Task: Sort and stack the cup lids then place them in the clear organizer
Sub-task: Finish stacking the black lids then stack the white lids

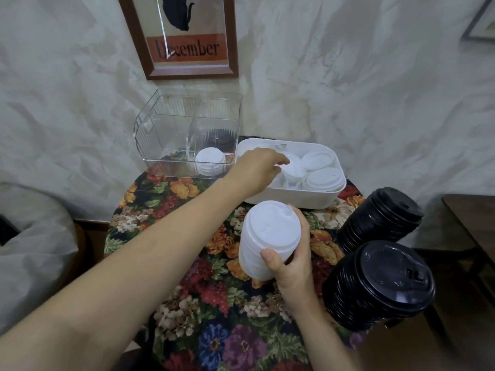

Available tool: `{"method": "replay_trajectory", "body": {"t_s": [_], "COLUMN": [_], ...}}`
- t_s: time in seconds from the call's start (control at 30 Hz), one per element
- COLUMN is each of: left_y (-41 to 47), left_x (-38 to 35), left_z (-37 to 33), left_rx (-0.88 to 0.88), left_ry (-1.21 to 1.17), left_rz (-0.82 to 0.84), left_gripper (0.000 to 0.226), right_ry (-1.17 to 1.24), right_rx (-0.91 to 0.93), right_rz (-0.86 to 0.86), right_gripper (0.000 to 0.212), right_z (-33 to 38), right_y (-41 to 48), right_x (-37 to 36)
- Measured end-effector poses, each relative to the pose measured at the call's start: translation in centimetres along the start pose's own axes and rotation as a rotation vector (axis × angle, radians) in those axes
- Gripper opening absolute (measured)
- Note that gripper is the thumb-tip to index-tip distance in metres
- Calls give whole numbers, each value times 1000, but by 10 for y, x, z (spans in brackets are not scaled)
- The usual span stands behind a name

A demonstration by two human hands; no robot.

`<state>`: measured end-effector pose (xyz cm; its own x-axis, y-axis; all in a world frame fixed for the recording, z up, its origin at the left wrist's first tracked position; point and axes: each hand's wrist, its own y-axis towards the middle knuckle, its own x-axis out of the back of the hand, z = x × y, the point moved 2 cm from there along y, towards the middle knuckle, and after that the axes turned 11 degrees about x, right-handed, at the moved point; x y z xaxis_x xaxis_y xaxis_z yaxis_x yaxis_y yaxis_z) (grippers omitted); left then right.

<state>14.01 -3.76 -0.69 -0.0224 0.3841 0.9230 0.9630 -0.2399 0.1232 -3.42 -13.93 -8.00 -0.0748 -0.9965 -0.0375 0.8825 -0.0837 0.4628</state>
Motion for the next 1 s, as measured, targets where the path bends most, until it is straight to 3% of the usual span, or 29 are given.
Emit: {"method": "replay_trajectory", "body": {"t_s": [0.3, 0.53, 0.73, 0.9, 1.0], "left_y": [37, 33, 31, 7, -20], "left_x": [-20, -9, -6, 11, 31], "left_z": [-6, -4, -1, 0, 1], "left_rx": [-61, -75, -107, -80, 1], "left_ry": [280, 128, 185, 30, -286], "left_rz": [139, 88, 50, -108, -193], "left_gripper": [33, 23, 26, 18, 10], "right_ry": [-18, -10, 6, 12, 14], "right_rx": [-10, -30, -14, 1, 14], "right_rz": [11, 11, 12, 10, 16], "right_gripper": [85, 92, 93, 85, 80], "right_z": [-1, 0, 1, 2, 4], "right_y": [-2, 0, 0, 0, 1], "right_x": [2, 1, 1, 1, 1]}}
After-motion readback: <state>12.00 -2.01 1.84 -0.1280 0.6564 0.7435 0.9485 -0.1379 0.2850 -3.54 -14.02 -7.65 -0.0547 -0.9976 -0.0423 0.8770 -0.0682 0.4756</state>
